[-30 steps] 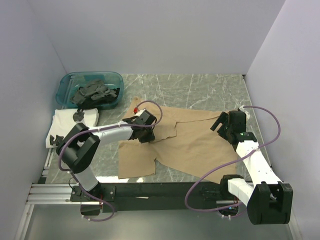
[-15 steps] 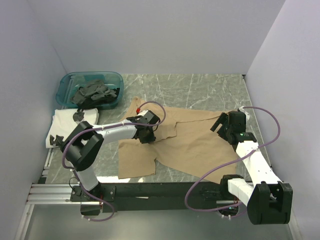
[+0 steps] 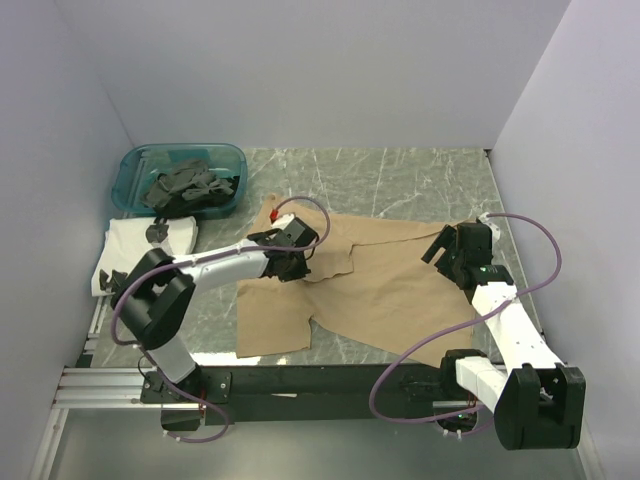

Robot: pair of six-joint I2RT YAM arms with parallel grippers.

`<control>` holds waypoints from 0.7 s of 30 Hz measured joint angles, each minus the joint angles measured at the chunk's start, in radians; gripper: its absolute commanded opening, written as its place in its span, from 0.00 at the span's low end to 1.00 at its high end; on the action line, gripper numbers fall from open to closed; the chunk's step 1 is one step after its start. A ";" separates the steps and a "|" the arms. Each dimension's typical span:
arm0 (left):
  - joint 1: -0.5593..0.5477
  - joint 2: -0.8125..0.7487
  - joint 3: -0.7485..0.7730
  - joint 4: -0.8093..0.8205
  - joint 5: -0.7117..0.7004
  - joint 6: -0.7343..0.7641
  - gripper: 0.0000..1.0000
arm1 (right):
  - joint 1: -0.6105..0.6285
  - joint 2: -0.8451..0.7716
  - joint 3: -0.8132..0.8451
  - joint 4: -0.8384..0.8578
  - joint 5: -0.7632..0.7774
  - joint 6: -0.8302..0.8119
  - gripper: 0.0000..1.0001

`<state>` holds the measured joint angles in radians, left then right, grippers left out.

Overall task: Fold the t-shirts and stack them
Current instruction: Flatten the tshirt out

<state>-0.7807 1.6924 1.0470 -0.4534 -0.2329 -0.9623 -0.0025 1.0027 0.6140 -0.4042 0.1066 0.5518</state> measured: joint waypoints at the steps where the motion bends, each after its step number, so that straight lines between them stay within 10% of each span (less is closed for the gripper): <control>1: 0.000 -0.021 0.000 0.009 -0.006 0.001 0.01 | 0.000 -0.001 0.000 0.000 0.002 0.000 0.91; 21: 0.143 0.095 0.384 0.105 -0.088 0.148 0.01 | 0.000 -0.031 -0.002 0.010 0.005 0.000 0.90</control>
<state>-0.6373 1.7874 1.4307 -0.3485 -0.3210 -0.8143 -0.0025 0.9714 0.6125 -0.3946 0.1112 0.5518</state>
